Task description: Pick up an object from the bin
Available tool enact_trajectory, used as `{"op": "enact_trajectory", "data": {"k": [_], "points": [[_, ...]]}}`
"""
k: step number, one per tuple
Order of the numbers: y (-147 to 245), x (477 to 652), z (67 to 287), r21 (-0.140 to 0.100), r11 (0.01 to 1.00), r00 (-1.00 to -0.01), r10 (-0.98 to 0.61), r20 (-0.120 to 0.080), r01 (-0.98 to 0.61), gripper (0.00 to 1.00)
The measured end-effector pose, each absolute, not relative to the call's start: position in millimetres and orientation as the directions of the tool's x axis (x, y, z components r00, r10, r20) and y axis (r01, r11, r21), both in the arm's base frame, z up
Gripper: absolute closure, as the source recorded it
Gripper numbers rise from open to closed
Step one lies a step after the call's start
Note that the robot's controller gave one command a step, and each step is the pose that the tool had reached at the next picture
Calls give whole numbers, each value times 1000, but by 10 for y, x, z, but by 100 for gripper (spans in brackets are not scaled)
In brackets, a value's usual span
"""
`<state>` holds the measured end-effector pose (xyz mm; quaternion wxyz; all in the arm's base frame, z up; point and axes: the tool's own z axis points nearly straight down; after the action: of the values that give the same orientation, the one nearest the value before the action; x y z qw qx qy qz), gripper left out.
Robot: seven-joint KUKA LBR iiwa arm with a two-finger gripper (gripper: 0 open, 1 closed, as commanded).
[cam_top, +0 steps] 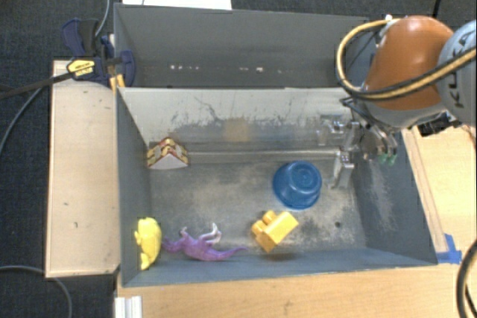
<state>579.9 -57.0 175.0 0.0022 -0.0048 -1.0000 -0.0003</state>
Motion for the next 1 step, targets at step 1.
{"op": "enact_trajectory", "data": {"k": [1], "points": [[-569,5817,1798,0,1000,-1000,8,-4,8,0]]}}
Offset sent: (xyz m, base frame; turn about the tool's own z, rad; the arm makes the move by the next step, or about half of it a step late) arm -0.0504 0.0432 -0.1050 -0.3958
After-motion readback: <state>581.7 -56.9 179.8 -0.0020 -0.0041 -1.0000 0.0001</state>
